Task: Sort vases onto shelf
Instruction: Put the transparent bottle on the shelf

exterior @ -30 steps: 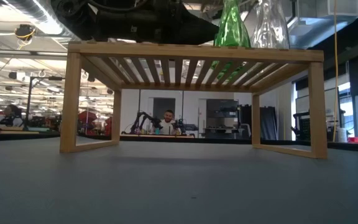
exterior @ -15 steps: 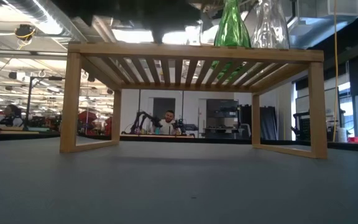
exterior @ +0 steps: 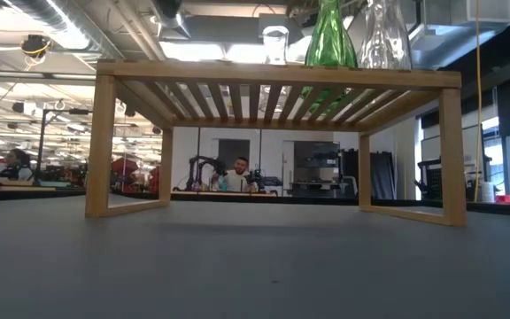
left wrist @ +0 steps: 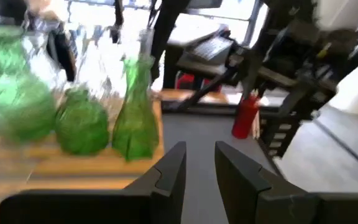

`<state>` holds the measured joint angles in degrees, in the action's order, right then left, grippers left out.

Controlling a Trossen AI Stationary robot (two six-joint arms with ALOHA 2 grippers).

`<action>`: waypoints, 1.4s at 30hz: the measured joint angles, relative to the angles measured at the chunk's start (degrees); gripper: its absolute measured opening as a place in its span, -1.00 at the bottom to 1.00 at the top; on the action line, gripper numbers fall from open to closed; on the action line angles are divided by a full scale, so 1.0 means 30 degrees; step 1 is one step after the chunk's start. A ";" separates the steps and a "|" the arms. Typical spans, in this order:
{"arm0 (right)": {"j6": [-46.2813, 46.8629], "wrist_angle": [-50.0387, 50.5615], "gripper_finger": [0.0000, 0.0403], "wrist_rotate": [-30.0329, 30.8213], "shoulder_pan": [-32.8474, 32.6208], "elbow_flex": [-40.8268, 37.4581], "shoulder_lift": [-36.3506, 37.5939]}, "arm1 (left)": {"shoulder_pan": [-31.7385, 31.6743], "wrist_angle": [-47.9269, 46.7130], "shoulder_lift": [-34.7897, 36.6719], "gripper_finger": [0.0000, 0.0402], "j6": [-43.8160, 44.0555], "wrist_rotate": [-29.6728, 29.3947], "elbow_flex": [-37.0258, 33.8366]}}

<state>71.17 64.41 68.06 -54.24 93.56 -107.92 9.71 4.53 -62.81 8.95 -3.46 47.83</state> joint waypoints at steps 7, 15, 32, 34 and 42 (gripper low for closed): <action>-0.3630 -0.3927 0.31 0.2348 0.0007 0.0000 0.0000 | 0.1324 -0.1681 0.0308 -0.30 0.1442 0.0251 0.0000; -0.8677 -0.8290 0.31 0.2731 0.0882 0.0000 -0.0066 | 0.2371 -0.1535 -0.0312 0.36 0.1652 0.1588 -0.0007; -1.1218 -1.0187 0.31 0.1171 0.0518 0.0022 -0.0088 | 0.4583 -0.1614 0.0387 0.67 0.3661 0.1826 0.0089; -1.2194 -1.0921 0.31 0.1579 0.0127 0.0029 -0.0102 | 0.5116 -0.3464 0.0754 0.66 0.4828 0.1086 0.0731; -1.3836 -1.2100 0.31 0.2300 -0.0554 0.0058 -0.0109 | 0.7587 -1.4684 0.0942 0.66 0.9211 -0.3866 0.5515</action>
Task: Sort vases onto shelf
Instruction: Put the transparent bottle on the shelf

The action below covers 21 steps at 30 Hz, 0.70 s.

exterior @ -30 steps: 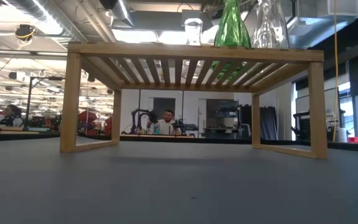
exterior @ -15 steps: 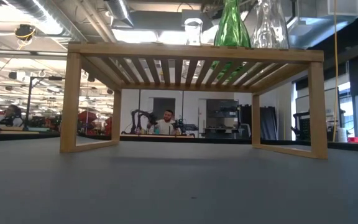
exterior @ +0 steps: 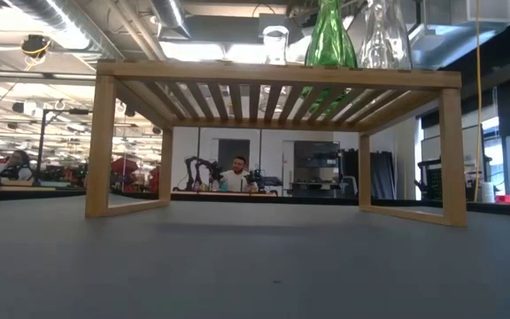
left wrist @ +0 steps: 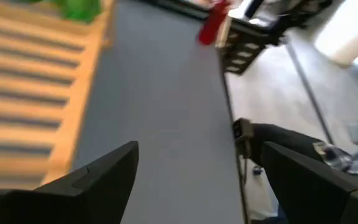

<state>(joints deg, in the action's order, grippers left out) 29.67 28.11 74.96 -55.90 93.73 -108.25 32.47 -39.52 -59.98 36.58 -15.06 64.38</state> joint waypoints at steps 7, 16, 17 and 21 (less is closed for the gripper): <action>0.0002 -0.0172 0.31 -0.0566 0.0298 0.0000 0.0000 | 0.0481 -0.7906 -0.0001 0.66 0.4906 -0.1683 0.2787; 0.0002 -0.0204 0.31 -0.0847 0.0437 0.0000 0.0000 | -0.0943 -1.5426 -0.0023 0.66 0.7257 -0.1725 0.2636; 0.0002 -0.0202 0.31 -0.0847 0.0437 0.0000 0.0000 | -0.1226 -1.5902 -0.0023 0.66 0.7249 -0.1548 0.2555; 0.0004 -0.0369 0.31 -0.0847 0.0430 0.0000 0.0000 | -0.2490 -1.6842 -0.0001 0.66 0.6723 -0.0649 0.1879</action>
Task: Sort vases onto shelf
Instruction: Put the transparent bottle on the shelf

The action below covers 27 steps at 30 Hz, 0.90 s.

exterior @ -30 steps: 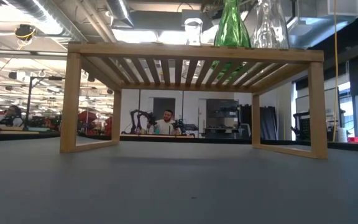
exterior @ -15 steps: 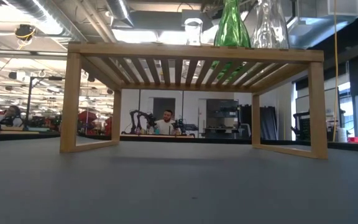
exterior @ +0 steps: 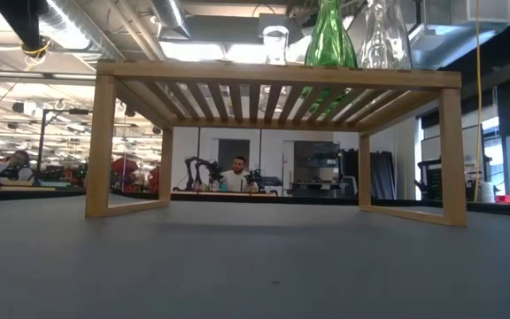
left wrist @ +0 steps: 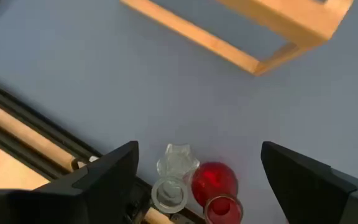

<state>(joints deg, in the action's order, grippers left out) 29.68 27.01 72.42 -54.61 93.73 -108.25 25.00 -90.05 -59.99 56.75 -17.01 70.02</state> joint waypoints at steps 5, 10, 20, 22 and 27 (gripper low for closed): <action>-0.0002 -0.0131 0.31 0.0000 0.0007 0.0000 0.0000 | -0.1373 0.0032 0.0043 0.66 -0.1309 0.1355 -0.1622; -0.0002 -0.0117 0.31 0.0000 0.0000 0.0000 0.0000 | -0.2786 -0.0020 0.0022 0.66 -0.2510 0.2500 -0.3634; -0.0002 0.0029 0.31 0.0000 0.0000 0.0000 0.0000 | -0.4140 0.0025 0.0022 0.66 -0.3766 0.4722 -0.6751; -0.0002 0.0029 0.31 0.0007 0.0001 0.0000 0.0000 | -0.4133 0.0038 0.0022 0.66 -0.3735 0.4884 -0.7064; -0.0002 0.0029 0.31 0.0005 0.0166 0.0000 0.0000 | -0.4133 0.0419 0.0022 0.64 -0.3766 0.5025 -0.7387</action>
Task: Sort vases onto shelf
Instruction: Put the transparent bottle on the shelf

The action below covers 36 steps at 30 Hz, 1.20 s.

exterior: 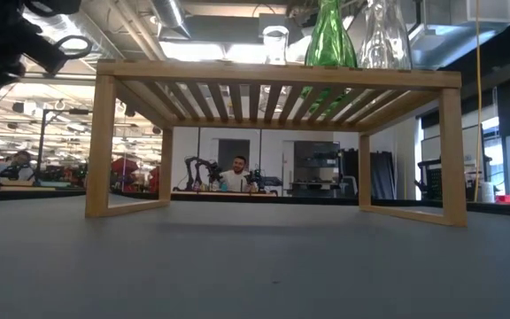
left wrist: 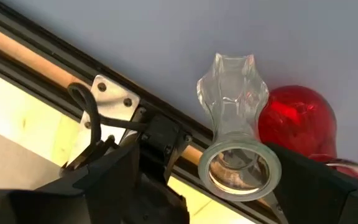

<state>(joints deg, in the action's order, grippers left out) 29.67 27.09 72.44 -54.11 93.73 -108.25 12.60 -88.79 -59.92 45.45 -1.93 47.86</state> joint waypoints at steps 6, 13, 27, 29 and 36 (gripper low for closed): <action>0.0000 0.0021 0.31 -0.0699 0.0337 0.0000 0.0000 | 0.0005 0.0531 0.0000 0.51 0.0419 0.0005 0.0000; 0.0000 0.0015 0.31 -0.2024 0.0716 0.0000 0.0000 | 0.0015 0.0700 0.0000 0.25 0.0440 0.0342 0.0000; -0.0053 0.0013 0.31 -0.2022 0.0712 0.0000 0.0000 | 0.0015 0.1319 0.0015 -0.26 -0.0714 -0.0230 0.0007; -0.0058 0.0007 0.31 -0.2016 0.0716 0.0000 0.0000 | 0.0015 0.1318 0.0015 -0.24 -0.0714 -0.0241 0.0007; -0.0064 0.0012 0.31 -0.2002 0.0711 0.0000 0.0000 | 0.0015 0.1550 0.0015 -0.16 -0.0731 -0.0219 0.0007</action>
<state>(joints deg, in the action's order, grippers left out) 29.48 27.13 66.43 -51.98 93.73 -108.25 12.64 -84.14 -59.88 43.26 -2.59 47.88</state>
